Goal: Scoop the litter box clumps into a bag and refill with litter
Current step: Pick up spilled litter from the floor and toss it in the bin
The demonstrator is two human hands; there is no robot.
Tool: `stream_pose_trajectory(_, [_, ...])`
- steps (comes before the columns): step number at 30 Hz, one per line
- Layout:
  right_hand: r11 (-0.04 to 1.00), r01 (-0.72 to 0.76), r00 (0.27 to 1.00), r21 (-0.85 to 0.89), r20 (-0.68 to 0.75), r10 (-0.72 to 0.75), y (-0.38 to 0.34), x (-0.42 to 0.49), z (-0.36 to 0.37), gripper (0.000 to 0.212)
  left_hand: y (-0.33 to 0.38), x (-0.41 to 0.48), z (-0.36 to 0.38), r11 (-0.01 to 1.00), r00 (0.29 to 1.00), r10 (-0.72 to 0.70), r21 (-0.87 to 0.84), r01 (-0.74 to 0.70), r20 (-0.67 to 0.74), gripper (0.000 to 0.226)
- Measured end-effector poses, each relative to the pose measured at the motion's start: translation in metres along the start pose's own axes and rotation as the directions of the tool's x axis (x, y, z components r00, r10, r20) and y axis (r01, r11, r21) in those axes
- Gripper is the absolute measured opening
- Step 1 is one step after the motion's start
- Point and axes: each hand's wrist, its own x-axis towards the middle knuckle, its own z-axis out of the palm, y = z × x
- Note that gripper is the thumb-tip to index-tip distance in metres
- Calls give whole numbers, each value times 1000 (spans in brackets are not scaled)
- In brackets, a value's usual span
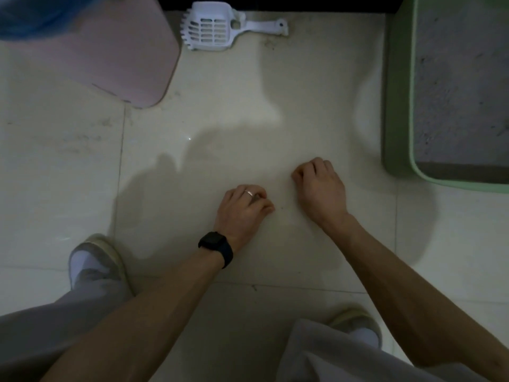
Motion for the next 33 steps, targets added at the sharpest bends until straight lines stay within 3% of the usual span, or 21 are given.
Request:
stream_pose_trajectory(6, [943, -219, 976, 250, 54, 212, 10, -49, -25, 15, 13, 6, 6, 999, 999, -35, -22, 34, -19, 13])
stream_pose_trajectory(11, [926, -266, 964, 267, 60, 259, 19, -77, -33, 12, 15, 13, 15, 991, 991, 132, 24, -132, 20, 11])
stream_pose_trajectory(16, [926, -268, 963, 264, 70, 259, 22, -85, -27, 13, 14, 20, 16, 919, 934, 342, 169, -355, 102, 11])
stream_pose_trajectory(20, [936, -255, 967, 242, 66, 246, 18, -85, -23, 14, 18, 22, 18, 893, 917, 352, 225, -389, 190, 23])
stream_pose_trajectory(22, [941, -222, 975, 254, 79, 209, 19, -88, -24, 15, 18, 22, 18, 900, 919, 343, 213, -381, 196, 25])
stream_pose_trajectory(27, [962, 12, 979, 273, 193, -66, 23, -130, -30, 28, 12, -7, 12, 877, 873, 443, 103, -469, 203, 19])
stream_pose_trajectory(33, [953, 173, 966, 248, 146, -213, 22, -160, -27, 28, -3, -56, 4, 927, 917, 370, 10, -375, 148, 27])
